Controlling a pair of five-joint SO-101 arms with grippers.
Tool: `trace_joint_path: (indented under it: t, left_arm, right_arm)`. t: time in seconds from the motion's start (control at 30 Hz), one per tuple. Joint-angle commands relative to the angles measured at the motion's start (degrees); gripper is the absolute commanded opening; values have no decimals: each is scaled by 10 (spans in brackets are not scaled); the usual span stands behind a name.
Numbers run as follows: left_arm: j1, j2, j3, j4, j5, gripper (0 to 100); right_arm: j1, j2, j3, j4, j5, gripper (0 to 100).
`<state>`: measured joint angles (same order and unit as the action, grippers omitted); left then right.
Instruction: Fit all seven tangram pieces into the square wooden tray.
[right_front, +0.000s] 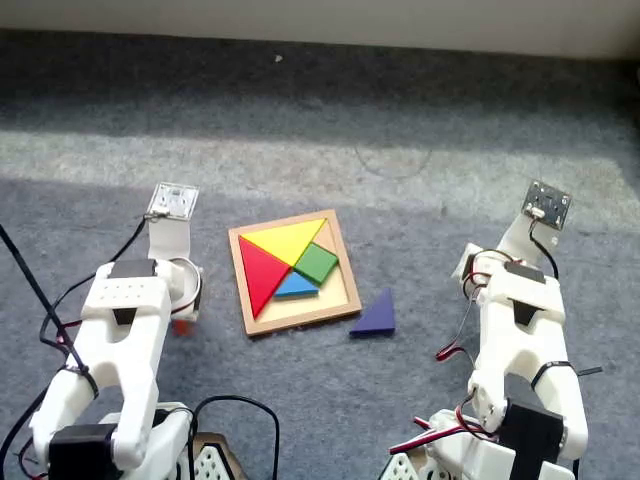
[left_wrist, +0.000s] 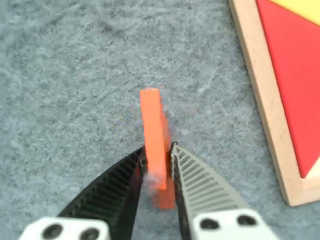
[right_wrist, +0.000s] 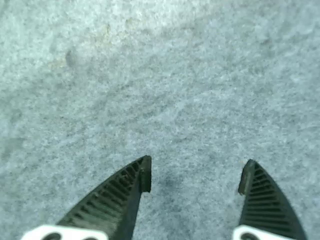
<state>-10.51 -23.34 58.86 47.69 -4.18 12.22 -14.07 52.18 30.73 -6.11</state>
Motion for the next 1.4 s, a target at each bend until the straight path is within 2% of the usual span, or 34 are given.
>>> trace_joint_path:
  t: [0.0,0.2,0.3,0.5,0.7,0.93,1.0,1.1,1.37]
  left_arm:
    - [-4,-12,-2,-20,1,66]
    - [4,-19,-11,-27,-1,7]
    - [27,-19,-29,-23,-38,5]
    - [72,-19,-87,37,-43,5]
    - [145,-19,-159,100,-44,5]
    - [255,-14,-183,105,-44,5]
    - [283,-13,-183,104,-68,5]
    - [298,-12,-183,104,-118,5]
    - [338,-10,-181,104,-120,5]
  right_arm:
    - [-7,-3,-21,-11,-3,274]
    - [-7,-3,-21,-11,-3,274]
    - [-7,-3,-21,-11,-3,274]
    - [-7,-3,-21,-11,-3,274]
    - [-7,-3,-21,-11,-3,274]
    - [-7,-3,-22,-11,-3,274]
    - [-7,-3,-22,-11,-3,274]
    - [-7,-3,-22,-10,-4,274]
    - [-24,-3,-21,-10,-4,274]
